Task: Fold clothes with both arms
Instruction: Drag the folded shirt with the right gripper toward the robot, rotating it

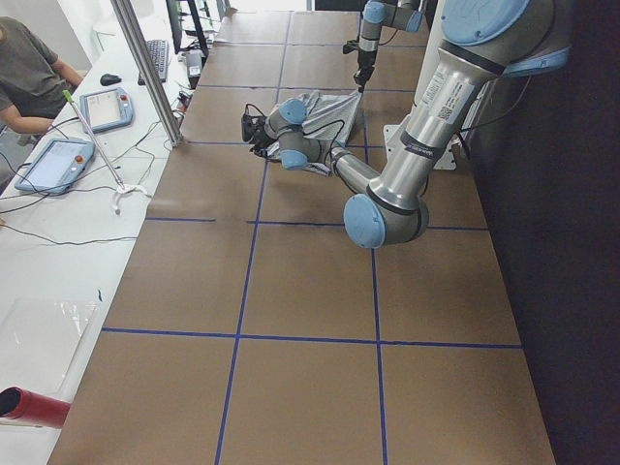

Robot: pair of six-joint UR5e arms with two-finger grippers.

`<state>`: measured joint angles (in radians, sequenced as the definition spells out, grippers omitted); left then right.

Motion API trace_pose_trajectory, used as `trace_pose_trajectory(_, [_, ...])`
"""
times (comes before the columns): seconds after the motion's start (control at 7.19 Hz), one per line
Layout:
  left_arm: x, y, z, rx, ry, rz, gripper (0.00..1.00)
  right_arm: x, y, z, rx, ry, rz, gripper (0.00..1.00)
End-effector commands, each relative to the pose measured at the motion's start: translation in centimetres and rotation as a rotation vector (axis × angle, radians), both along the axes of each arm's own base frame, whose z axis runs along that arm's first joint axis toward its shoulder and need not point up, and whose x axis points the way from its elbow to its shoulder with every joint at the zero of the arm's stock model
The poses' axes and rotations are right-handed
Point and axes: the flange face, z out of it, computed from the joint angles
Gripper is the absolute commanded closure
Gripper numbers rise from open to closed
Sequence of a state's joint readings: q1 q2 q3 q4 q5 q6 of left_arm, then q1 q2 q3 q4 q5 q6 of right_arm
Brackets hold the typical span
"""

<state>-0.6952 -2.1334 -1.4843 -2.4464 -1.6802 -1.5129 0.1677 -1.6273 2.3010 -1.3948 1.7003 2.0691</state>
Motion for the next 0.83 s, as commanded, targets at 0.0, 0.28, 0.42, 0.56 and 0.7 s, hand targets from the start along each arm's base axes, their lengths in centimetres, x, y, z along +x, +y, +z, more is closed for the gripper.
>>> trace_pose_trajectory(0.0, [-0.1, 3.2, -3.4, -0.048, 0.13, 0.028, 0.0, -0.5, 5.6, 0.0, -0.037, 0.012, -0.157, 0.69])
trace_pose_trajectory(0.28, [-0.1, 8.1, -2.9, -0.12, 0.146, 0.078, 0.0, -1.1, 6.9, 0.1, -0.043, 0.019, -0.165, 0.29])
trace_pose_trajectory(0.42, [0.8, 11.7, -3.0, -0.175, 0.096, 0.129, 0.07, -1.1, 6.4, 0.4, -0.03, 0.029, -0.117, 0.0])
trace_pose_trajectory(0.56, [1.0, 14.9, -4.0, -0.305, 0.075, 0.142, 0.15, 0.0, 2.9, 0.0, -0.021, 0.02, -0.027, 0.0])
trace_pose_trajectory(0.7, [2.4, 17.8, -4.5, -0.35, 0.04, 0.174, 0.18, 1.6, -1.2, -0.6, -0.013, 0.006, 0.075, 0.0])
